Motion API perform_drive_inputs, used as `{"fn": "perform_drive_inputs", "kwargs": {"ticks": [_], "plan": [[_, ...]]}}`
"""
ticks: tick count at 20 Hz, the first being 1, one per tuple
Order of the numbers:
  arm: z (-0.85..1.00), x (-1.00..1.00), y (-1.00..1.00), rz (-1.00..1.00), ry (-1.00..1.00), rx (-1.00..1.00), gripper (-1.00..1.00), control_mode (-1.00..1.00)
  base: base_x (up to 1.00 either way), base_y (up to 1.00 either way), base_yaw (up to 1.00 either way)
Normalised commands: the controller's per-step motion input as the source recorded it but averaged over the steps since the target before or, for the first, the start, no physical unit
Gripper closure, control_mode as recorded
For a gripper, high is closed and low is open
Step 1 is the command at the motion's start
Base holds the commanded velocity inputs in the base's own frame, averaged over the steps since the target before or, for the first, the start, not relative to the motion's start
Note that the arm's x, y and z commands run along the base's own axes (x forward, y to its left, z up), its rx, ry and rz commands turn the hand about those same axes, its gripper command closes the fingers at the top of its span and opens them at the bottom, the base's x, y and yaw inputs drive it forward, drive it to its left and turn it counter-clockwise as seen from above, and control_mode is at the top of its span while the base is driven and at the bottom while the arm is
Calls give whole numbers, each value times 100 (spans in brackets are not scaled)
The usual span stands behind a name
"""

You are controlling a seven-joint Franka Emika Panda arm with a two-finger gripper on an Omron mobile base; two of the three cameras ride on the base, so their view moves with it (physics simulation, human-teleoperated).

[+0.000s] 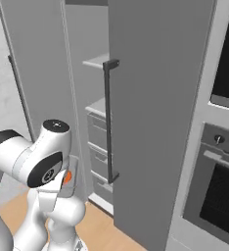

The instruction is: Take the meat container that has the shrimp and place it on the second highest rack of the freezer. Then take the vegetable container that has the lemon and cucumber and place it on the highest rack of the freezer.

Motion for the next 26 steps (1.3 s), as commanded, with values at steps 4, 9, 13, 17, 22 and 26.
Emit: {"fn": "perform_drive_inputs", "kwargs": {"ticks": [4,9,13,17,22,26], "plan": [[0,0,0,0,0,0,100,100,29,79,-37],[0,0,0,0,0,0,100,100,17,5,-26],[0,0,0,0,0,0,100,100,21,4,-22],[0,0,0,0,0,0,100,100,86,34,-12],[0,0,0,0,0,0,100,100,60,50,-7],[0,0,0,0,0,0,100,100,1,67,-8]]}}
